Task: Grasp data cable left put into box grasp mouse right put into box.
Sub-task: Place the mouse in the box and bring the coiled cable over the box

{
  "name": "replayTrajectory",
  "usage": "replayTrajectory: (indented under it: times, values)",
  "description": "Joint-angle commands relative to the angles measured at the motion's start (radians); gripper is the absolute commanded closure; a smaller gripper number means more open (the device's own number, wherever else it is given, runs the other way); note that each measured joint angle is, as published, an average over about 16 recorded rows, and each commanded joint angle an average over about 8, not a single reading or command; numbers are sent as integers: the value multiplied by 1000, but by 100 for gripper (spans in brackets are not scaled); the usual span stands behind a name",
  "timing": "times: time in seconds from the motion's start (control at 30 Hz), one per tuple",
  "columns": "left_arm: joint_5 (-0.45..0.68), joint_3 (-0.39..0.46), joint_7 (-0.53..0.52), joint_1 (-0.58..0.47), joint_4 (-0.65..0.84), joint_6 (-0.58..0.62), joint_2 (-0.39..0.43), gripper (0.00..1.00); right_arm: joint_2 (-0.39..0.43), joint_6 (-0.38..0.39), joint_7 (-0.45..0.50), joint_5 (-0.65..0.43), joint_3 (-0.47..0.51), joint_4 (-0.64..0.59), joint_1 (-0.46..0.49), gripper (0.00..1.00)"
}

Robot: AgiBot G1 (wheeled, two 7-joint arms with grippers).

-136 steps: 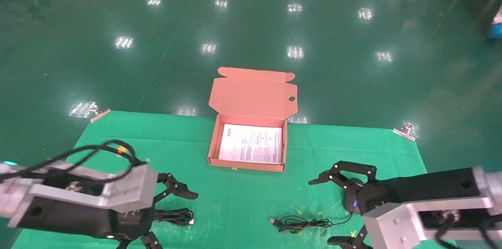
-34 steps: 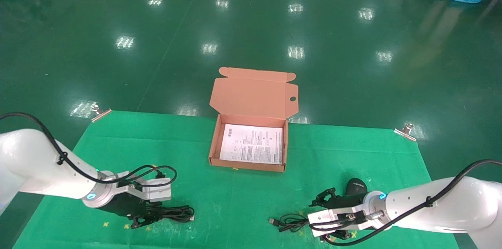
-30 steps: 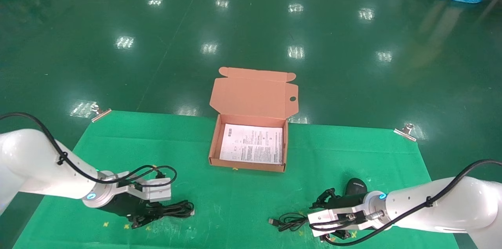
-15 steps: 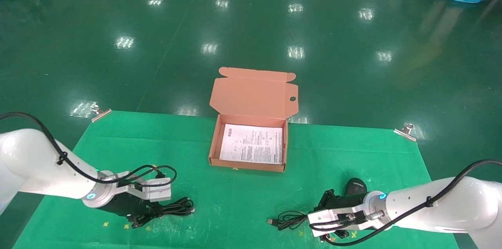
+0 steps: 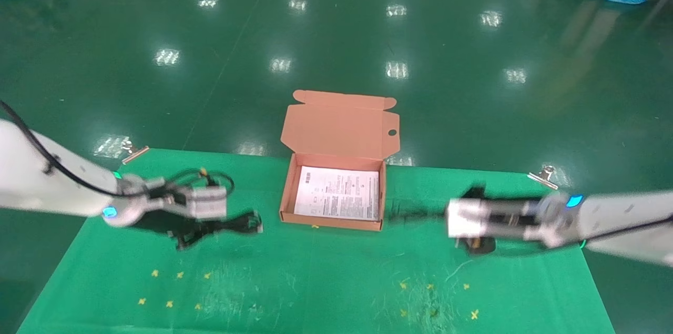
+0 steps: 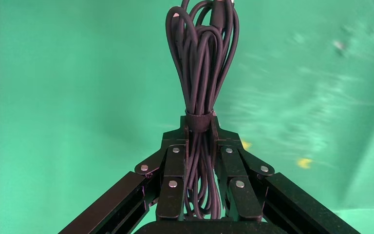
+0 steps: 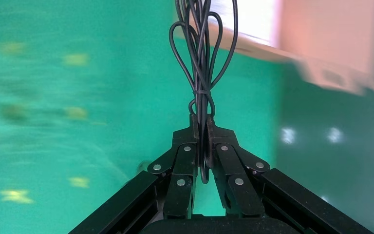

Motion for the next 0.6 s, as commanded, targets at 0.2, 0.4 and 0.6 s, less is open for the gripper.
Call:
replayTrajectory:
  times: [0.2, 0.4, 0.6]
  values:
    - [30, -22, -59, -73, -207, -30, -58, 100, 46, 40, 88, 71, 95, 75, 113, 100]
    - [106, -35, -114, -123, -318, -134, -37, 100, -62, 100, 67, 102, 122, 33, 239, 100]
    - [192, -31, -152, -165, -322, -214, 14, 100, -202, 165, -26, 133, 132, -115, 354, 100]
